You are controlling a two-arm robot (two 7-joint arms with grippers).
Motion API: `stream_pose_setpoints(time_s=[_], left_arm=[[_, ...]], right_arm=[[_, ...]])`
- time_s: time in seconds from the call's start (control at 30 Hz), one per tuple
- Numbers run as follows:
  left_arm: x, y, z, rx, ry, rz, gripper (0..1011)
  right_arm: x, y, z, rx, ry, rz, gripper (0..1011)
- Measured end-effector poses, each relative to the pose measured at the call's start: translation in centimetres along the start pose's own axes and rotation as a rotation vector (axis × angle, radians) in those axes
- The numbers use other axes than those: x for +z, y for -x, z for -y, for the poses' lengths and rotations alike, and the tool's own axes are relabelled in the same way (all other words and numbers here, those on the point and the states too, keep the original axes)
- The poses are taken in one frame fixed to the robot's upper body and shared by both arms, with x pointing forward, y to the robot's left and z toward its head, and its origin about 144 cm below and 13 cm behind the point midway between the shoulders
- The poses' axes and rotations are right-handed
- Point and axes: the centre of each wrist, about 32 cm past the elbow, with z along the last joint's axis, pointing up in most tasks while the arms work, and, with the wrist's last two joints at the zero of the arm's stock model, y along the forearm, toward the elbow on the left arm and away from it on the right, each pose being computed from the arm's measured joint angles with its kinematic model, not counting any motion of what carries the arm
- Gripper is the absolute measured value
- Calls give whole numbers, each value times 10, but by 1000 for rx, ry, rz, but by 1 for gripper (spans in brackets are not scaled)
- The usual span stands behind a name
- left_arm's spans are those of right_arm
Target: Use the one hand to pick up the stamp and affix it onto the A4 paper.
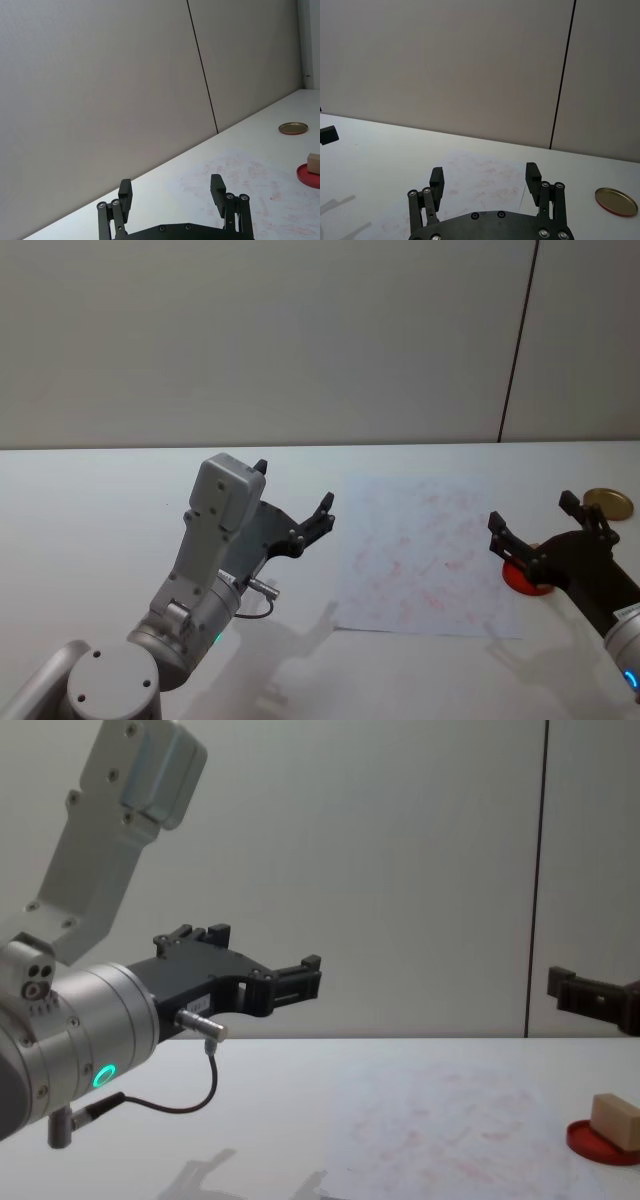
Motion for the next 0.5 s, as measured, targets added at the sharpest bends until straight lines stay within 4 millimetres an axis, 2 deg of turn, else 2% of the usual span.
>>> stream_pose_setpoints(time_s=[0.5], left_arm=[[0, 0, 0, 0, 0, 0, 993]], right_arm=[[0, 0, 0, 0, 0, 1, 1001]])
